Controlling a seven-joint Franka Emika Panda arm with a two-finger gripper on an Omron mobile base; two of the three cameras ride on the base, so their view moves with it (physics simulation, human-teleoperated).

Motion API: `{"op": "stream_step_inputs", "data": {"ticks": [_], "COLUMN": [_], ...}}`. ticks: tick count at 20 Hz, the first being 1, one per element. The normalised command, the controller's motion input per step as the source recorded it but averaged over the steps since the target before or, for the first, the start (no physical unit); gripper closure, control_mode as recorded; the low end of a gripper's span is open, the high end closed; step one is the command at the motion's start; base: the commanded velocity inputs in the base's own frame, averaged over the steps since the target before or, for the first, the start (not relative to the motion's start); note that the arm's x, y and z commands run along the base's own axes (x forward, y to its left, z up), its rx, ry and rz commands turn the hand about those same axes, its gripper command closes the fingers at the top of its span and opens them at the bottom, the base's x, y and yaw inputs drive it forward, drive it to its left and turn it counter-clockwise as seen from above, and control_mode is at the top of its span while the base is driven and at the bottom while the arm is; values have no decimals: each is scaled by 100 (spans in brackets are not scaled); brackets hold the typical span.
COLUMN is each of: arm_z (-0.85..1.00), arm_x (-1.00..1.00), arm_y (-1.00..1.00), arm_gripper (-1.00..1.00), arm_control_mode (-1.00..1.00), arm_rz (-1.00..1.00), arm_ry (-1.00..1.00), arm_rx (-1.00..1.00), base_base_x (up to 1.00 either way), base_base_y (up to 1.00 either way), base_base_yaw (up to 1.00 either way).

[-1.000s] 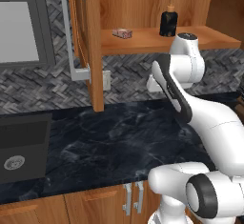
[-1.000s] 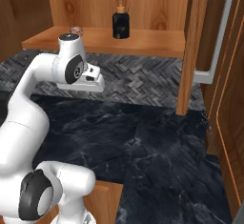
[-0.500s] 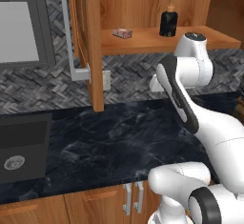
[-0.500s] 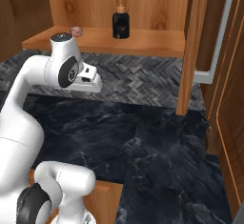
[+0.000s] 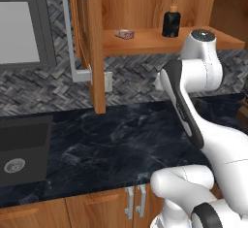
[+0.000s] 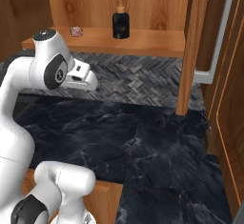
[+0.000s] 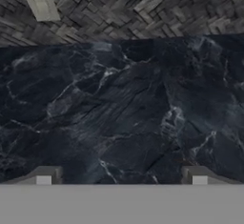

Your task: Locate and retrieve the bar soap and soap dispenser from the cabinet. Place them next to the sink.

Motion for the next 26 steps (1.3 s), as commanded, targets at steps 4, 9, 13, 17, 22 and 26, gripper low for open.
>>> {"op": "stream_step_inputs", "data": {"ticks": [4, 9, 13, 17, 22, 26], "arm_z": [51, 58, 60, 71, 67, 30], "arm_x": [-24, -23, -12, -4, 0, 17], "arm_y": [-1, 0, -8, -17, -13, -23], "arm_gripper": [-100, -100, -100, -100, -100, -100], "arm_control_mode": [-100, -100, -100, -100, -100, -100], "arm_rz": [-16, -9, -7, -3, -1, -1], "arm_ry": [-13, -23, -25, -24, -18, -5], "arm_rx": [-1, -4, -6, -5, -6, -3], "base_base_x": [0, 0, 0, 0, 0, 0], "base_base_y": [0, 0, 0, 0, 0, 0], "base_base_yaw": [0, 0, 0, 0, 0, 0]}}
